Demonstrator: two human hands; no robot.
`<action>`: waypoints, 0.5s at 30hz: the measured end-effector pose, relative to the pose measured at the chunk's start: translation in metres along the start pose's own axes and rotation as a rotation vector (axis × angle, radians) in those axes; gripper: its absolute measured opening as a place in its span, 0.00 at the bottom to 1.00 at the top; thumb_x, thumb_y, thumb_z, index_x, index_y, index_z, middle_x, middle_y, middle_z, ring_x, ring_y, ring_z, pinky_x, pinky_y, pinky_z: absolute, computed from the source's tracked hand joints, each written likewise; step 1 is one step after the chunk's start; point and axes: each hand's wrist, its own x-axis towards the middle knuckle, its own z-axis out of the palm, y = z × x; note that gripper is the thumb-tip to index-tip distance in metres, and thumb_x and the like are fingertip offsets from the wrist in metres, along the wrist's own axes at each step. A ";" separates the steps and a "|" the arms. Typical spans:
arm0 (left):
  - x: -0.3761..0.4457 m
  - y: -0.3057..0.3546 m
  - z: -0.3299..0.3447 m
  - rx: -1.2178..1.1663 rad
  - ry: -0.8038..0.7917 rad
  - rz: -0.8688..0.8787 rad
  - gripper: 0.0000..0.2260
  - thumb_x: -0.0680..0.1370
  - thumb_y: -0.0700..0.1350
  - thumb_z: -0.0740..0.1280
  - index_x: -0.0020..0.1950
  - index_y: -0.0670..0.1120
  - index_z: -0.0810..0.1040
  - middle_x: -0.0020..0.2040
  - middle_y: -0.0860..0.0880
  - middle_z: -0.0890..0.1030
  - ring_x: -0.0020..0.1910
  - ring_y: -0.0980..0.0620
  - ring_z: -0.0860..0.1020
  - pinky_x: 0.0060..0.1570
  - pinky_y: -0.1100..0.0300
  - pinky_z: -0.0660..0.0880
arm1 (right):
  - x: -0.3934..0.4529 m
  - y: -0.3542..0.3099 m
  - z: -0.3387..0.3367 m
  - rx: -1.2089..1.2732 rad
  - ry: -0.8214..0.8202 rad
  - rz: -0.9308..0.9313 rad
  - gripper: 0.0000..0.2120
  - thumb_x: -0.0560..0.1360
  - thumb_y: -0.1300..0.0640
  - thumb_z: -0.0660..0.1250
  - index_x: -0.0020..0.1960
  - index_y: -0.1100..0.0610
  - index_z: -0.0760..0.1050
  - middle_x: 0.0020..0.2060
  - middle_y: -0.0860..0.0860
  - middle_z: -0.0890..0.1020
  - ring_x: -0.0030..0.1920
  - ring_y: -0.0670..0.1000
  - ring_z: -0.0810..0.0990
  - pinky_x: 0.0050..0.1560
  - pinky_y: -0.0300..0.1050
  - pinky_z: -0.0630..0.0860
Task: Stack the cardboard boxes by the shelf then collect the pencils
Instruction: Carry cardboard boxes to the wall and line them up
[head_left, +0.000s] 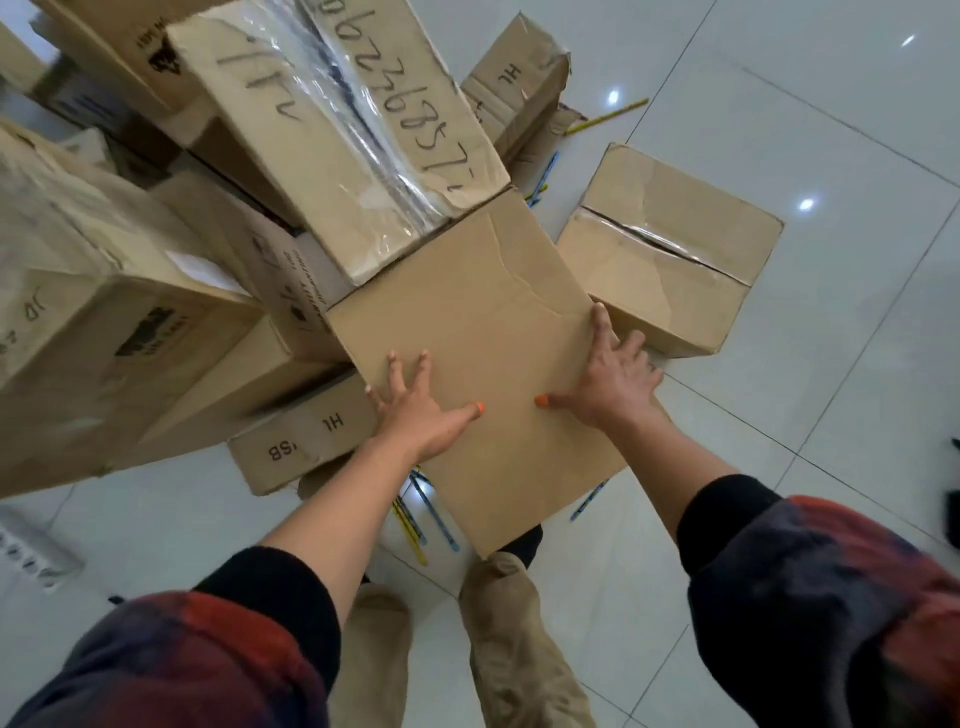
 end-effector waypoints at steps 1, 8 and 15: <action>-0.001 0.000 0.001 -0.006 0.005 0.008 0.45 0.73 0.67 0.66 0.80 0.59 0.41 0.79 0.53 0.33 0.77 0.36 0.37 0.74 0.39 0.48 | -0.001 0.001 0.000 -0.006 0.002 0.009 0.67 0.57 0.36 0.80 0.77 0.42 0.34 0.69 0.61 0.59 0.70 0.64 0.63 0.70 0.66 0.59; -0.001 -0.012 0.001 -0.164 -0.024 -0.014 0.45 0.72 0.68 0.67 0.80 0.58 0.46 0.80 0.53 0.39 0.78 0.37 0.45 0.74 0.39 0.55 | -0.016 -0.002 0.009 -0.070 0.032 0.039 0.70 0.57 0.37 0.81 0.77 0.47 0.30 0.70 0.63 0.60 0.71 0.64 0.63 0.70 0.65 0.58; -0.008 -0.037 -0.006 -0.196 -0.047 -0.046 0.48 0.71 0.67 0.69 0.80 0.56 0.42 0.79 0.51 0.39 0.79 0.43 0.49 0.73 0.44 0.57 | -0.041 -0.016 0.024 -0.030 0.056 0.034 0.58 0.59 0.39 0.80 0.76 0.49 0.47 0.70 0.61 0.59 0.71 0.63 0.60 0.71 0.63 0.53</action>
